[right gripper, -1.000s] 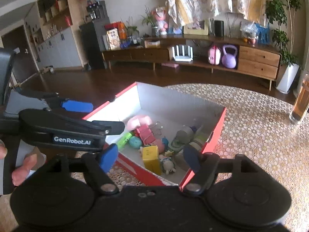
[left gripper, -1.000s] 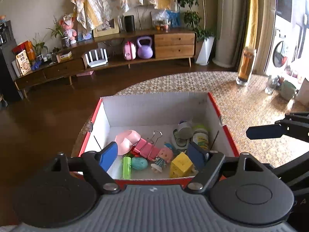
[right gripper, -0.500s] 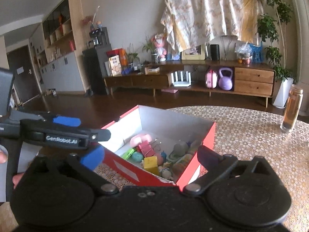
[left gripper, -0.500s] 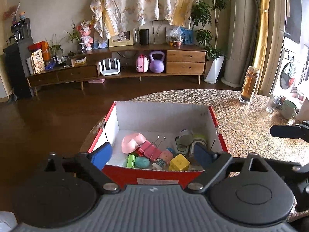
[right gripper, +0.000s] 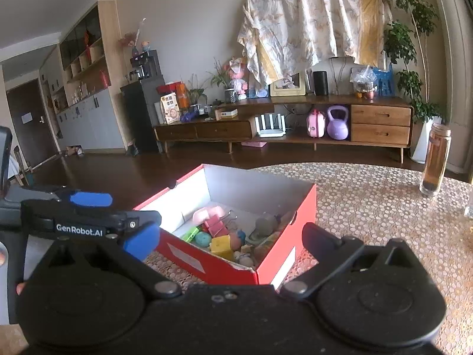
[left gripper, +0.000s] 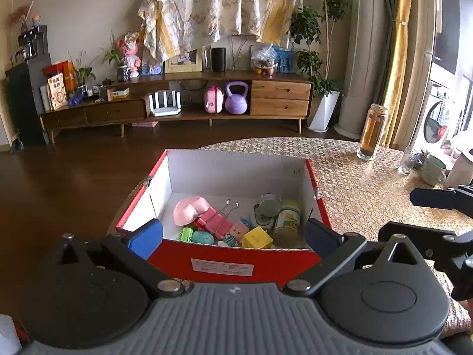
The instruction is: Organize rigid objects
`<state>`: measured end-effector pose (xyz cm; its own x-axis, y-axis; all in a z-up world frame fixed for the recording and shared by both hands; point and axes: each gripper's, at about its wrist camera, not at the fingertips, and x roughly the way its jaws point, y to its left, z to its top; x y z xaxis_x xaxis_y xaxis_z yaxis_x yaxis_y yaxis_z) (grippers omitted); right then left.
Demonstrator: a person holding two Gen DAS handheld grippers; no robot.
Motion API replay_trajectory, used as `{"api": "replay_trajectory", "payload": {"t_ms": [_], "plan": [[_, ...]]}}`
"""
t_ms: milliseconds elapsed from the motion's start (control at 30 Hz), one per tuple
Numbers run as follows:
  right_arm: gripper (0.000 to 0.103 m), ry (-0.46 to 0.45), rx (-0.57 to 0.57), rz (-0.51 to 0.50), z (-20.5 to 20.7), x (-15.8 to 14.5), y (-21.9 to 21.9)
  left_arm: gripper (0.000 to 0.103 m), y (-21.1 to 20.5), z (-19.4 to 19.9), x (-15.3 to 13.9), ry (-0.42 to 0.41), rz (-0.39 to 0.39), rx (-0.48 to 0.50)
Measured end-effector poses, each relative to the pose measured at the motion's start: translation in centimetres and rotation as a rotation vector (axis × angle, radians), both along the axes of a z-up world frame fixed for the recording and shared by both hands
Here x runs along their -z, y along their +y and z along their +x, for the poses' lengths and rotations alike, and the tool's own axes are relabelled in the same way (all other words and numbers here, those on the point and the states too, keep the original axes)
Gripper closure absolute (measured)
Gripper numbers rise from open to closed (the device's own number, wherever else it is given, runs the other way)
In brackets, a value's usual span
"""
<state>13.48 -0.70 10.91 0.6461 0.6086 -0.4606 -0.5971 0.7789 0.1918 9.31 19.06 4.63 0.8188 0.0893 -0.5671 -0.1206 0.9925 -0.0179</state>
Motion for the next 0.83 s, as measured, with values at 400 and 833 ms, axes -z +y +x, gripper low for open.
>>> {"api": "replay_trajectory", "payload": {"t_ms": [400,833], "plan": [[0.000,0.022,-0.011,-0.004,-0.43,0.72,-0.20,0.000,0.22,-0.34,0.25,-0.002,-0.035,0.006],[0.000,0.022,0.006,-0.010,-0.23,0.66,-0.44,0.000,0.41,-0.18,0.00,0.010,-0.021,-0.016]]}}
